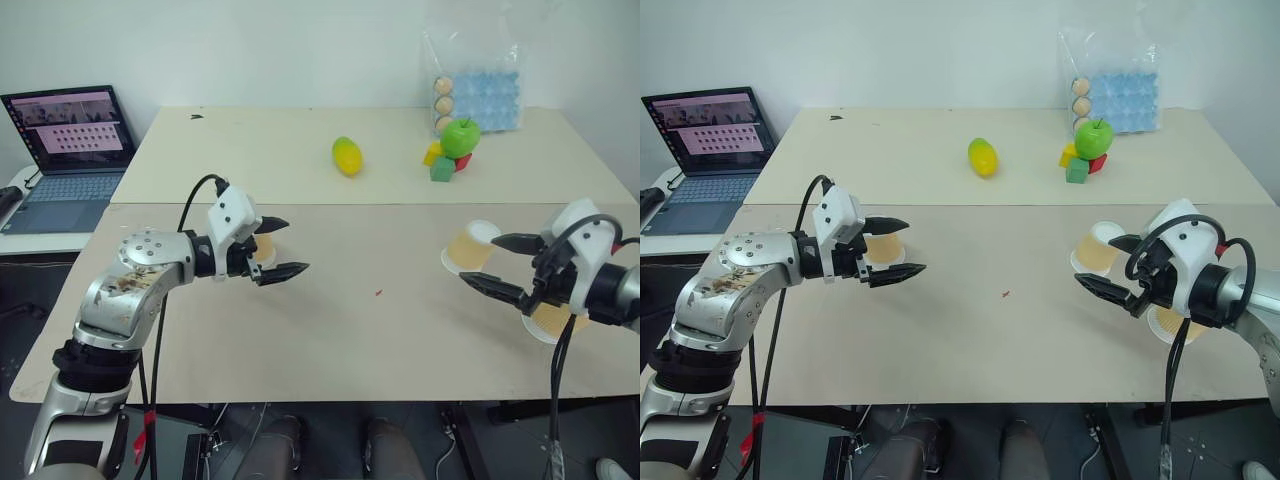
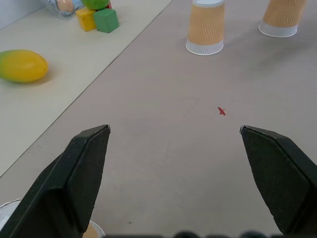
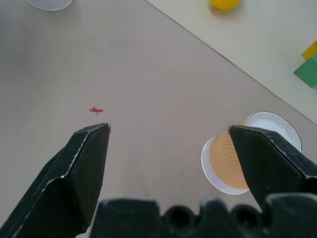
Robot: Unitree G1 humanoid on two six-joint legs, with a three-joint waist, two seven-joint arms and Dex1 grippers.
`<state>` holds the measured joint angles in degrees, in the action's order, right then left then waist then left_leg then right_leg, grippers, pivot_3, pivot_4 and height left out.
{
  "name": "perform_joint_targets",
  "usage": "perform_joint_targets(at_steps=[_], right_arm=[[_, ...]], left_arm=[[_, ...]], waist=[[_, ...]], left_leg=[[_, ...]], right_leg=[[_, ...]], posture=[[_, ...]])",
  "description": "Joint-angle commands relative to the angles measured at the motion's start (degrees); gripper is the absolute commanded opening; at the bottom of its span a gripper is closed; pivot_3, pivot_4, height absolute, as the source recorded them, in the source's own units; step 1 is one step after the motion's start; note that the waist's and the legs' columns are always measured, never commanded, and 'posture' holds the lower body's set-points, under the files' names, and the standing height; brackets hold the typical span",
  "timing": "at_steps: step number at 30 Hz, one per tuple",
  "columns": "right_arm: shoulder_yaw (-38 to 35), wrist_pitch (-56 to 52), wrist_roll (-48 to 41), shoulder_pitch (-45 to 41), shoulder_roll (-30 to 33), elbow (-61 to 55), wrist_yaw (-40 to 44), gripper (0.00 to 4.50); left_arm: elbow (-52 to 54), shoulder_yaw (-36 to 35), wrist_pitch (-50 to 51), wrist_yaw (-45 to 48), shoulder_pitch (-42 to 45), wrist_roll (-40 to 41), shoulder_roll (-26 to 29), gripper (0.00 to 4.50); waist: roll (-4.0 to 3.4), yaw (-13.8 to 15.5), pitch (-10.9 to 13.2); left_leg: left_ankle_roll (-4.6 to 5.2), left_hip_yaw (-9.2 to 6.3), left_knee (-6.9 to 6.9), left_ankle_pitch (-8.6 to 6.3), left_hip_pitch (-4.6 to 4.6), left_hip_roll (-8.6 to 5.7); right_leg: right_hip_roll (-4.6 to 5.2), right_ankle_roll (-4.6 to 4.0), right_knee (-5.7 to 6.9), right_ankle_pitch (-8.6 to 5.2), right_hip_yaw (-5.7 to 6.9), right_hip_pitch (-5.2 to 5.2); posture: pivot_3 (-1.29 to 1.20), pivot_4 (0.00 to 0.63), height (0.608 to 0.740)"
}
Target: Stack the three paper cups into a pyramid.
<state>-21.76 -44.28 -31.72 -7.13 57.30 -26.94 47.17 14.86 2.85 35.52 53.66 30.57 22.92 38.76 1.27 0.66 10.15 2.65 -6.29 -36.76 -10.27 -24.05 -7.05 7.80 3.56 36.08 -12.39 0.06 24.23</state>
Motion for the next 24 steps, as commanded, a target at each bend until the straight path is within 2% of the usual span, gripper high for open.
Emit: perform_joint_targets(at_steps=[1,8,12,20,24], right_arm=[[-1.2,-1.1,-1.2,-0.1,-0.8,-2.9,-1.6,4.5],[-1.0,-3.2,-2.4,0.4,-3.1,-5.8,-5.2,4.5],[-2.9,-1.8,0.1,1.1,-3.8,-5.4,-8.9,4.5],[-14.2,0.5,8.6,7.5,-2.5,-1.6,-11.9,4.5],[-21.7,0.8,8.9,13.1,-5.9,-1.7,-11.3,4.5]], left_arm=[[-0.7,-0.4,-3.2,-0.1,-0.8,-0.4,-0.6,4.49],[-6.8,-1.2,-6.9,-0.1,1.3,-0.5,-3.1,4.49],[-8.6,-0.1,-7.3,-0.7,3.4,-1.0,-4.8,4.49],[-6.5,1.2,-1.6,-0.4,5.0,1.9,-7.7,4.49],[-5.5,2.5,0.8,0.4,6.6,2.9,-8.4,4.49]], waist=[[0.0,0.0,0.0],[0.01,0.1,0.0],[0.01,0.2,0.0],[0.01,0.2,0.0],[0.01,0.2,0.0]], left_leg=[[0.0,0.0,0.0,0.0,0.0,0.0],[0.0,0.02,-0.04,0.0,0.01,0.0],[0.0,0.03,-0.1,0.0,0.01,0.0],[0.02,0.09,-0.1,0.0,-0.01,-0.03],[0.02,0.13,-0.1,0.0,0.01,0.0]], right_leg=[[0.0,0.0,0.0,0.0,0.0,0.0],[0.0,0.03,0.01,0.06,-0.09,0.01],[0.0,0.11,-0.01,0.09,-0.08,-0.03],[-0.03,0.05,0.0,0.15,-0.16,0.02],[-0.08,0.06,0.0,0.16,-0.2,-0.02]], posture=[[0.0,0.15,0.74],[0.0,0.15,0.74],[0.0,0.15,0.74],[0.0,0.15,0.74],[0.0,0.15,0.74]])
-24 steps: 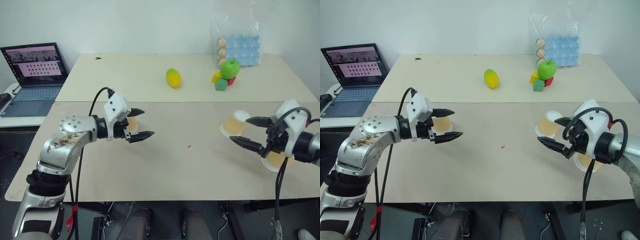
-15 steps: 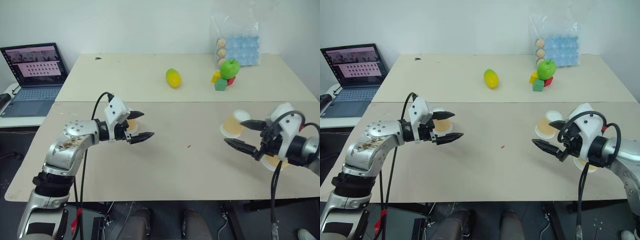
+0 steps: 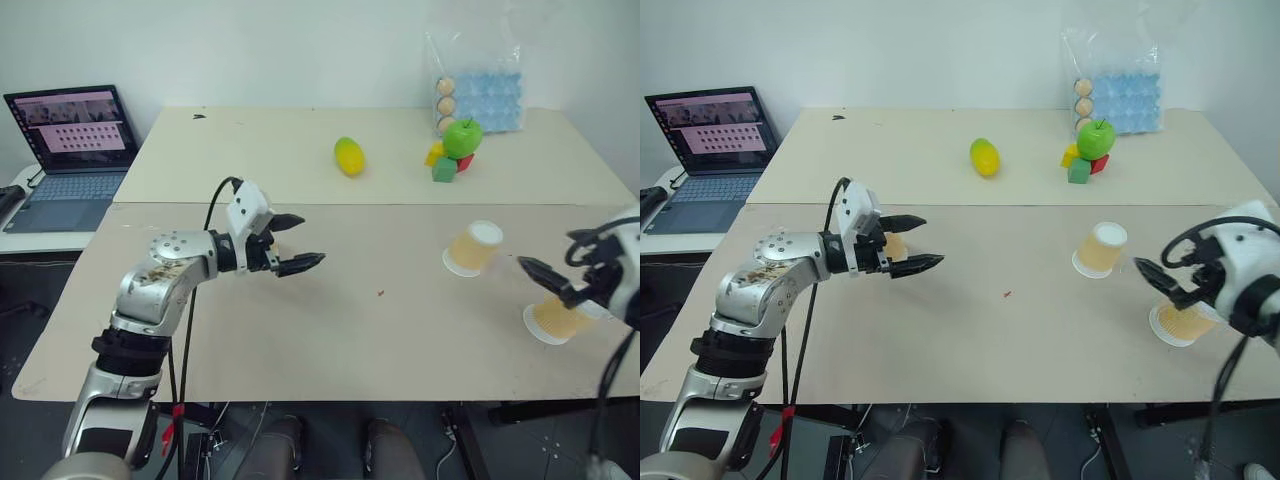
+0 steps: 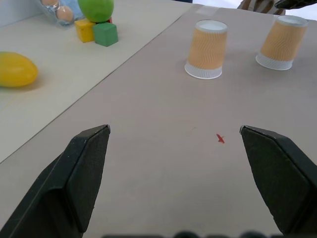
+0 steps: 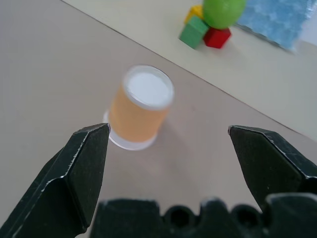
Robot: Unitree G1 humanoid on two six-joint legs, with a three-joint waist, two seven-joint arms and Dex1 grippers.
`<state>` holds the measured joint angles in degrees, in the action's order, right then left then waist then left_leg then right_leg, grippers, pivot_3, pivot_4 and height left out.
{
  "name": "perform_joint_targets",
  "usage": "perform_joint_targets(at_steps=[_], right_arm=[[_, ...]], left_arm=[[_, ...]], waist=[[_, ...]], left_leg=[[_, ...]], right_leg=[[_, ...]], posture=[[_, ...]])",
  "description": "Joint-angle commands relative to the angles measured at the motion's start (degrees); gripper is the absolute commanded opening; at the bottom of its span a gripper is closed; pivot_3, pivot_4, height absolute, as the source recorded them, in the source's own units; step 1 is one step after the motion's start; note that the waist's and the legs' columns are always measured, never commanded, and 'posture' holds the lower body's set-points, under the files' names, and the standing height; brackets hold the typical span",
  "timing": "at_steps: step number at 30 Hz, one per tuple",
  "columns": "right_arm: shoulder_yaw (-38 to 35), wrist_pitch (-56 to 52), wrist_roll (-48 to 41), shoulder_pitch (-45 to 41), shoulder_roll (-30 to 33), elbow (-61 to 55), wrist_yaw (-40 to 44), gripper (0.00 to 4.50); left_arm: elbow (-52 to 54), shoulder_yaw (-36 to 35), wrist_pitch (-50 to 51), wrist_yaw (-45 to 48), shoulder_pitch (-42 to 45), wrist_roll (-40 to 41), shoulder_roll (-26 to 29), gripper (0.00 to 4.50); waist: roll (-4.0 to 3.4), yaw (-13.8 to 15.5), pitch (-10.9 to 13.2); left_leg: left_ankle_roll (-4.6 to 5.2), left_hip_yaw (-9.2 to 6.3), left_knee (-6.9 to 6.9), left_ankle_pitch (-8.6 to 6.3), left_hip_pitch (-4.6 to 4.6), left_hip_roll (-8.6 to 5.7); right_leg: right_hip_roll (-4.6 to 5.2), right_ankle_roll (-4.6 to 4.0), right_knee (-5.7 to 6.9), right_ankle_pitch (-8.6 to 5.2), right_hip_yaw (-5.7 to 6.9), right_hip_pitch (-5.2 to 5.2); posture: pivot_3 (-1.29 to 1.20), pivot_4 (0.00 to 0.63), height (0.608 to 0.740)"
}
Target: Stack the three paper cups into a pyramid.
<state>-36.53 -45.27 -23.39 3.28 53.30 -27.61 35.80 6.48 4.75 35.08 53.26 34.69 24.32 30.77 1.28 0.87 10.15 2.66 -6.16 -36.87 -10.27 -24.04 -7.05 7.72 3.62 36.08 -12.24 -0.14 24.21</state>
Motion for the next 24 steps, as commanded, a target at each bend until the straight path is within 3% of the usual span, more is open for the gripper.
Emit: perform_joint_targets(at_steps=[1,8,12,18,24], right_arm=[[-8.2,2.0,0.3,3.8,-2.8,-1.7,0.4,4.5],[-12.0,1.4,-2.0,5.3,-6.3,-4.0,0.1,4.5],[-15.3,2.9,-5.9,6.3,-12.4,-3.1,0.0,4.5],[-15.0,7.8,-7.4,7.8,-18.7,0.4,-0.5,4.5],[-13.7,12.2,-7.0,9.5,-20.8,3.9,-0.6,4.5]], left_arm=[[3.3,1.2,1.7,1.4,2.8,1.8,-0.3,4.49],[5.2,2.9,4.6,3.6,4.2,3.7,-0.1,4.49],[5.2,3.1,6.3,3.2,6.0,4.5,-1.1,4.49],[6.2,2.9,7.6,2.5,6.3,4.5,-1.3,4.49],[6.9,2.6,8.5,1.7,6.3,4.9,-0.7,4.49]], waist=[[0.0,0.0,0.0],[-0.02,-0.6,0.0],[-0.03,-0.2,0.0],[-0.06,-0.3,0.0],[-0.09,-0.3,-0.1]], left_leg=[[0.0,0.0,-0.03,0.0,0.01,0.01],[0.0,0.21,-0.03,0.0,0.23,0.12],[0.0,0.22,-0.04,0.0,0.27,0.2],[0.01,0.3,-0.03,-0.01,0.26,0.19],[0.0,0.34,-0.03,-0.01,0.29,0.22]], right_leg=[[-0.02,0.01,0.0,0.0,0.0,-0.02],[-0.13,0.39,0.02,-0.08,-0.35,-0.08],[-0.2,0.41,-0.03,-0.05,-0.33,-0.16],[-0.21,0.4,-0.03,-0.01,-0.48,-0.07],[-0.22,0.4,-0.02,0.0,-0.51,-0.07]], posture=[[0.0,0.15,0.74],[0.0,0.15,0.74],[0.0,0.15,0.74],[0.0,0.15,0.74],[0.0,0.15,0.74]])
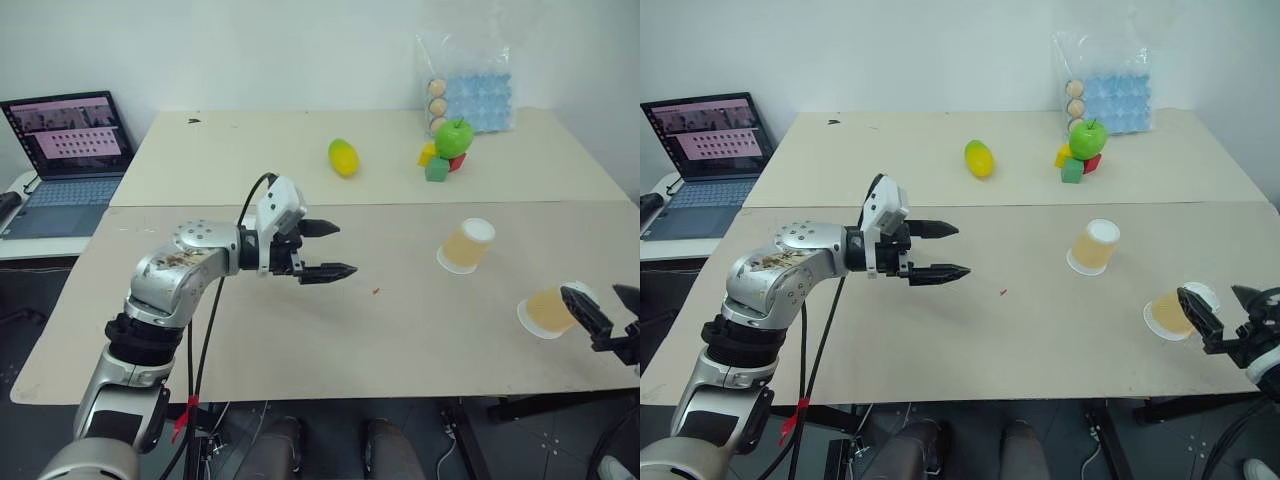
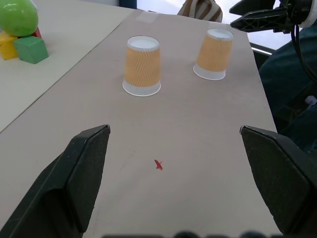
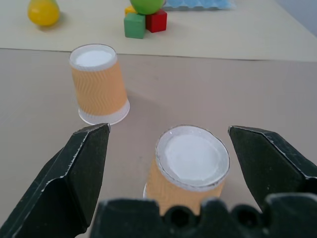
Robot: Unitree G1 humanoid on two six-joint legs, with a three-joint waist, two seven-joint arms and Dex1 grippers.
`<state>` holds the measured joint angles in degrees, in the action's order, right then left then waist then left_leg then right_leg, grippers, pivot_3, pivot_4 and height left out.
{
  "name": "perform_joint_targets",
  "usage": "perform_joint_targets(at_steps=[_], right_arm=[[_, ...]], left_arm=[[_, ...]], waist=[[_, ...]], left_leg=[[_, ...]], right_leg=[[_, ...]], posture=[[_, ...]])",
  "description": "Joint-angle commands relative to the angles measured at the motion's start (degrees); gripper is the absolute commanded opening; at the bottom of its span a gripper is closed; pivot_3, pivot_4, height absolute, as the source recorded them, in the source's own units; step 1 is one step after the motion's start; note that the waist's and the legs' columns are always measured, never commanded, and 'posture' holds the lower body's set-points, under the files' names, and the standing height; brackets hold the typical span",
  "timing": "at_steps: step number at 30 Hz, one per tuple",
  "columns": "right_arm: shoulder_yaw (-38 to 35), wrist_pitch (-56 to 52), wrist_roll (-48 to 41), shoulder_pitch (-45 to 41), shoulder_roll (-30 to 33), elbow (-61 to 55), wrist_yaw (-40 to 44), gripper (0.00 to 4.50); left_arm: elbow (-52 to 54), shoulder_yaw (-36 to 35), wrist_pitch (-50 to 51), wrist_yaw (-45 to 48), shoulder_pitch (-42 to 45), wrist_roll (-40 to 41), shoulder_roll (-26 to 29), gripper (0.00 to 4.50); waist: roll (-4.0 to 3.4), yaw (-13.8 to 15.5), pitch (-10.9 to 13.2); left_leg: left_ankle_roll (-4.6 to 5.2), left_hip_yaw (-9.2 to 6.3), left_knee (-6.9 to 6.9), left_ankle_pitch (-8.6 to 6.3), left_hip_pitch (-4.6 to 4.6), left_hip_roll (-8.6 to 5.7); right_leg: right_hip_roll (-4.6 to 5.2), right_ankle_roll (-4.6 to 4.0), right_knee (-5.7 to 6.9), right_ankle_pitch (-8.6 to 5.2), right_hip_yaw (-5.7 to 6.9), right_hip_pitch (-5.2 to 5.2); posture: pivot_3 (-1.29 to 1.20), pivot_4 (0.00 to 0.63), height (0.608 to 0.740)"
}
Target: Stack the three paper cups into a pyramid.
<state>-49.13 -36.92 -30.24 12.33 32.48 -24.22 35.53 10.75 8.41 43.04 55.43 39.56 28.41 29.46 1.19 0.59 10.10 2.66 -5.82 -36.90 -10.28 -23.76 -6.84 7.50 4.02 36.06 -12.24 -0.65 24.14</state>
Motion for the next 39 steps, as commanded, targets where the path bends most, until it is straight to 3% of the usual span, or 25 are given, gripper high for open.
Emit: perform_joint_targets(at_steps=[1,14,28,34,39], right_arm=[[-1.0,4.4,-0.2,0.7,0.0,1.0,-0.4,4.5],[4.1,8.7,-0.5,0.7,-0.7,5.9,-1.7,4.5],[9.2,12.1,2.7,-6.7,5.3,16.8,-0.4,4.5],[11.4,13.6,3.9,-7.4,5.6,18.3,-0.6,2.72],[12.1,14.0,4.9,-7.1,5.8,18.2,-1.3,2.61]], left_arm=[[2.7,-1.1,0.6,-0.6,1.4,0.9,0.6,4.49],[3.2,-1.3,0.5,-1.8,1.2,0.3,1.6,4.49],[4.7,-2.2,0.0,-4.8,-0.6,0.1,2.8,4.49],[4.5,-2.3,-0.4,-5.2,-0.5,0.0,3.1,4.5],[4.3,-2.2,-0.7,-5.4,-0.4,0.0,3.0,4.5]], waist=[[0.0,0.0,0.0],[-0.03,0.0,0.0],[-0.03,0.0,0.0],[-0.03,0.1,0.0],[-0.04,0.0,0.0]], left_leg=[[0.0,0.01,0.0,0.0,0.0,0.0],[-0.06,0.02,0.01,-0.04,0.0,0.01],[-0.04,0.06,0.01,-0.03,0.01,0.01],[-0.04,0.07,0.01,-0.02,0.01,0.01],[-0.04,0.07,0.01,-0.02,0.03,0.01]], right_leg=[[0.0,0.0,0.0,0.0,-0.01,0.0],[-0.01,0.0,0.0,0.0,-0.02,0.01],[-0.02,0.0,-0.01,0.01,-0.04,0.01],[-0.04,-0.01,-0.01,0.02,-0.04,0.0],[-0.04,0.0,-0.01,0.03,-0.04,-0.01]], posture=[[0.0,0.15,0.74],[0.0,0.15,0.74],[0.0,0.15,0.74],[0.0,0.15,0.74],[0.0,0.15,0.74]])
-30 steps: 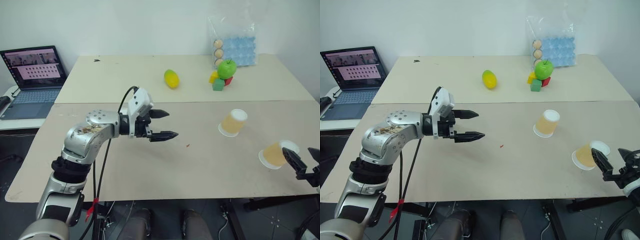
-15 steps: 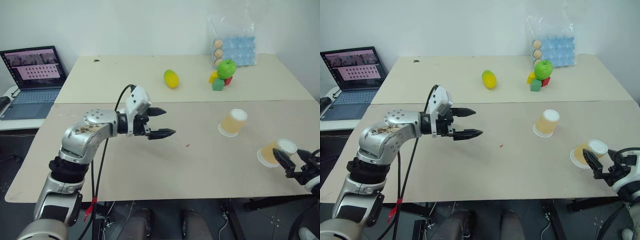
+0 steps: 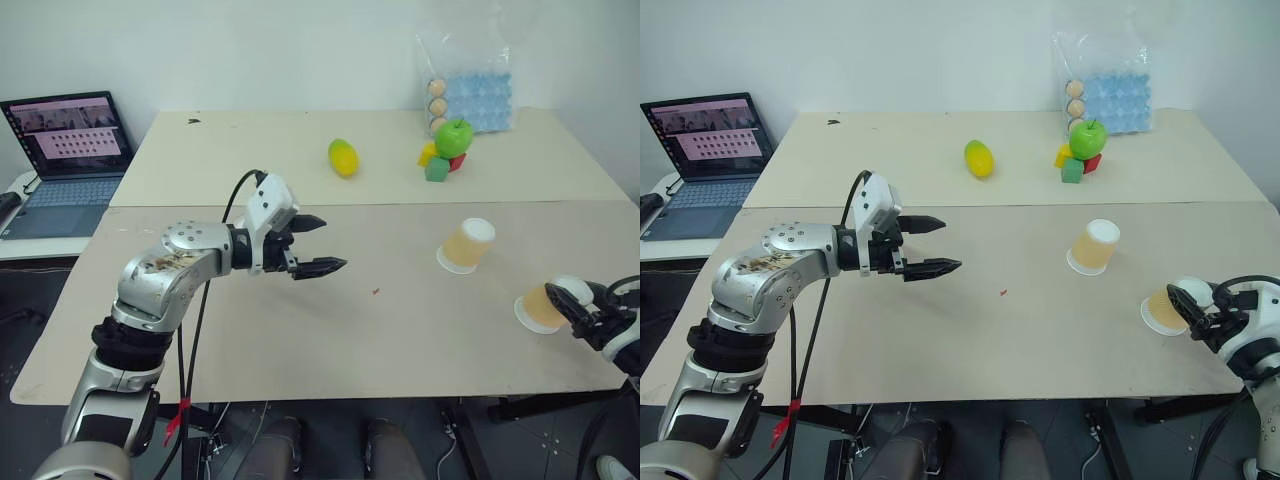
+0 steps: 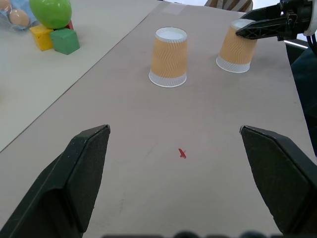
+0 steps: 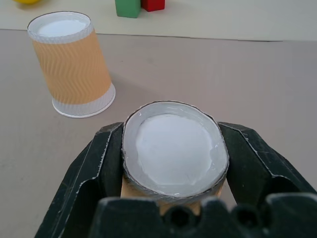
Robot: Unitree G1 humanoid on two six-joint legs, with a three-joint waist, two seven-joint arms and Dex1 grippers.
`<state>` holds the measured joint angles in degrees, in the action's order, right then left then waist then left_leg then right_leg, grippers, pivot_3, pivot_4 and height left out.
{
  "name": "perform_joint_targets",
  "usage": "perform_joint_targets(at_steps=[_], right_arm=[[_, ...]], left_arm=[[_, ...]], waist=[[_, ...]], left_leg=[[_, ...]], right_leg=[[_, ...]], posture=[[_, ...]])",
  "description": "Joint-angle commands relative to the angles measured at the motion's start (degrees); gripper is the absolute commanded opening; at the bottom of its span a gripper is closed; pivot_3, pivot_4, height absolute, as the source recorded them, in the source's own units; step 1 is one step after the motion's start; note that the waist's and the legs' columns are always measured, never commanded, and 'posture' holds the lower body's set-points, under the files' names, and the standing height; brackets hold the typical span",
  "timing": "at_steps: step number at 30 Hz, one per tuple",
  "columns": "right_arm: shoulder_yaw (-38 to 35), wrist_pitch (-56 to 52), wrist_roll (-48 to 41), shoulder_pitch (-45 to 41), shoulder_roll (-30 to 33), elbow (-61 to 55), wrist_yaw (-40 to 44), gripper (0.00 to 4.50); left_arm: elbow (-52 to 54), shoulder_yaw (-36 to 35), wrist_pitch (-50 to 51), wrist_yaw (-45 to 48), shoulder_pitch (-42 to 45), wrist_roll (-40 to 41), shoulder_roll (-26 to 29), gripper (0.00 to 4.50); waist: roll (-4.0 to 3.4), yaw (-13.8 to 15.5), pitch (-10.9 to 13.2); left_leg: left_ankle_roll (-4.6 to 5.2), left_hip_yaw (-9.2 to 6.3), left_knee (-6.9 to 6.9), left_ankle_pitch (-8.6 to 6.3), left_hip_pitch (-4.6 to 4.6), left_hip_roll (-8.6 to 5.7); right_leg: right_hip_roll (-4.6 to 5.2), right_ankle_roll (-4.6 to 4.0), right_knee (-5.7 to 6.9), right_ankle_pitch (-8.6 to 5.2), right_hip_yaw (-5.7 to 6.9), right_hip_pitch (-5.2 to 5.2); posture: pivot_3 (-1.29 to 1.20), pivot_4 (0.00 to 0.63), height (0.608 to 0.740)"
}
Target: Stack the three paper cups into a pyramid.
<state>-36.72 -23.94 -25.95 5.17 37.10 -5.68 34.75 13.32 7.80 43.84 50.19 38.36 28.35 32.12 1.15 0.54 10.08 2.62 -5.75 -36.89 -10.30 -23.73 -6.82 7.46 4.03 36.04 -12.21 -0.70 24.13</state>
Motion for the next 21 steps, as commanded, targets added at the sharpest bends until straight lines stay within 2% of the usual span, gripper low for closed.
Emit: perform_joint_targets(at_steps=[1,7,14,18,21], right_arm=[[-0.6,0.6,0.3,0.0,1.5,-1.0,-0.6,2.61],[-2.7,-6.6,-4.3,-3.2,8.1,-8.2,0.9,2.61],[-1.2,-16.9,-11.7,-4.7,18.7,-17.5,6.9,2.61],[1.1,-24.3,-20.4,-9.8,22.0,-24.7,6.8,2.61],[5.5,-27.8,-25.4,-14.0,21.7,-27.8,5.1,2.61]], left_arm=[[1.5,-1.5,-1.7,0.0,0.8,-0.1,0.3,4.5],[0.9,-1.1,-2.3,0.5,1.0,-0.2,0.2,4.5],[1.1,-0.5,-2.9,2.1,1.5,-0.1,0.9,4.5],[0.7,-0.9,-3.0,2.2,1.8,-0.3,1.0,4.5],[0.7,-0.9,-2.9,2.2,1.9,-0.2,0.8,4.5]], waist=[[0.0,0.0,0.0],[-0.09,-0.1,0.0],[-0.09,0.1,0.0],[-0.09,0.0,0.0],[-0.07,0.0,0.0]], left_leg=[[0.0,0.0,0.0,0.0,0.0,0.0],[0.01,0.04,0.0,0.0,-0.01,-0.01],[0.04,0.04,0.0,0.0,-0.06,0.05],[0.06,0.05,0.0,0.0,-0.09,0.05],[0.05,0.05,0.0,-0.01,-0.09,0.16]], right_leg=[[0.0,0.0,0.0,0.0,0.0,0.0],[0.0,0.0,0.0,0.01,-0.06,0.04],[-0.02,0.01,-0.09,0.01,0.01,0.0],[0.0,0.03,-0.1,0.02,-0.01,0.04],[-0.01,0.02,-0.11,0.03,0.0,0.02]], posture=[[0.0,0.15,0.74],[0.0,0.15,0.74],[0.0,0.15,0.74],[0.0,0.15,0.74],[0.0,0.15,0.74]])
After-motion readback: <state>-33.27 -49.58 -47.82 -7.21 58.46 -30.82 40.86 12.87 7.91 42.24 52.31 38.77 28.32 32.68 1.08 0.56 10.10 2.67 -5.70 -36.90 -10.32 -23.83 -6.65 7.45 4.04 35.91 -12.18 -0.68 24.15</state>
